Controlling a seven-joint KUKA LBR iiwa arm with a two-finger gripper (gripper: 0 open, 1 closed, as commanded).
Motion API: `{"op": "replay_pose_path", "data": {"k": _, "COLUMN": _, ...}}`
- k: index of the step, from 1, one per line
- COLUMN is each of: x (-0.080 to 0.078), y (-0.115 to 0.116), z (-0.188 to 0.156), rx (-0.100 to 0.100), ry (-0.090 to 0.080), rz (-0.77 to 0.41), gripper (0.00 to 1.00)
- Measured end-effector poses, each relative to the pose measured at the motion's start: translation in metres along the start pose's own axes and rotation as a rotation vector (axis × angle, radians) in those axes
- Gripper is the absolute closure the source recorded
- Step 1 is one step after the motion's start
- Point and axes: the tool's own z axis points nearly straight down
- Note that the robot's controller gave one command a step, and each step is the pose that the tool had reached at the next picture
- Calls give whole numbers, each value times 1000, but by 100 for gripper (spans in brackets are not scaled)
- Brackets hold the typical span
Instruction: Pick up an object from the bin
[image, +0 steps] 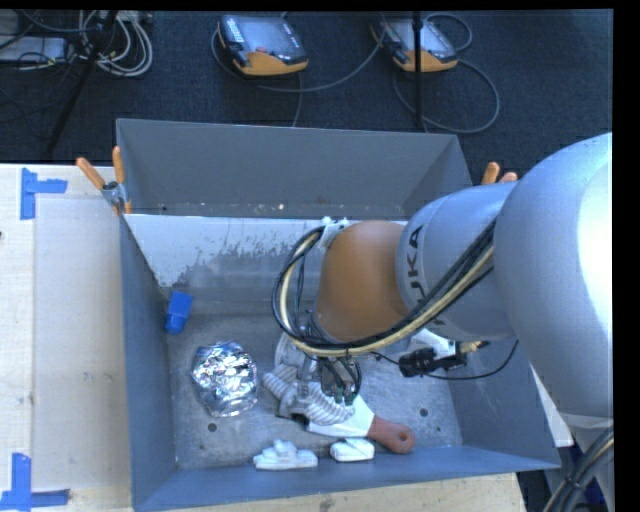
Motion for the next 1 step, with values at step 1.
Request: {"op": "replay_pose_path", "data": {"k": 1, "x": 5, "y": -4, "z": -20, "rx": 4, "ry": -11, "rz": 3, "gripper": 100}}
